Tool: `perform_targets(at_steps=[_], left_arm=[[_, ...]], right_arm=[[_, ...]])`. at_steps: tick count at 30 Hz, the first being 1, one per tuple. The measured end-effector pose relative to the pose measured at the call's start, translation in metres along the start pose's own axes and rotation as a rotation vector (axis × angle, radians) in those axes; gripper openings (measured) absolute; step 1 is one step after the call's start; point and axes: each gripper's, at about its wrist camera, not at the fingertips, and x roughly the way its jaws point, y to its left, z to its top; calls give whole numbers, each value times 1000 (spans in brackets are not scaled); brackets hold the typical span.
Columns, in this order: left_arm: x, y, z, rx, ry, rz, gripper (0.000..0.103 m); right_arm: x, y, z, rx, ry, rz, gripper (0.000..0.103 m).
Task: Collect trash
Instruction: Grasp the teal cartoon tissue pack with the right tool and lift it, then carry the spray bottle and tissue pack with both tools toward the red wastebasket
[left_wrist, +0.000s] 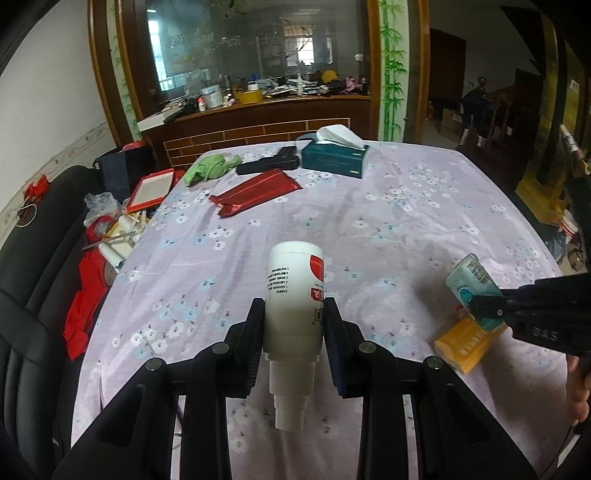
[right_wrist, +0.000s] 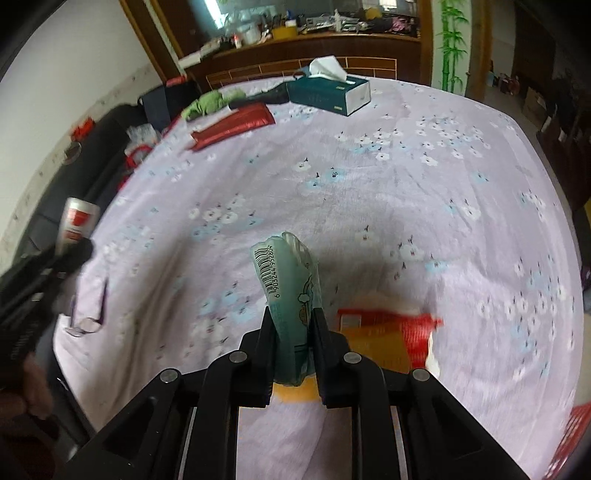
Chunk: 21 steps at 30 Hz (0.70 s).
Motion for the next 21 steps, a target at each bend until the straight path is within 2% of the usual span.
perform_targets(at_steps=[8,14,21], left_arm=[[-22,-37,-20,31,15,-89,29],[-38,-82,-47,88,50,-173,29],[-54,-136,-59,161,49,-209,29]], right_arm=[[-45,-14,-54,117,-35,26,19],[-79,-33,-97,215,-68,15,19],[-118,-56,-138,329,-119,0,19]])
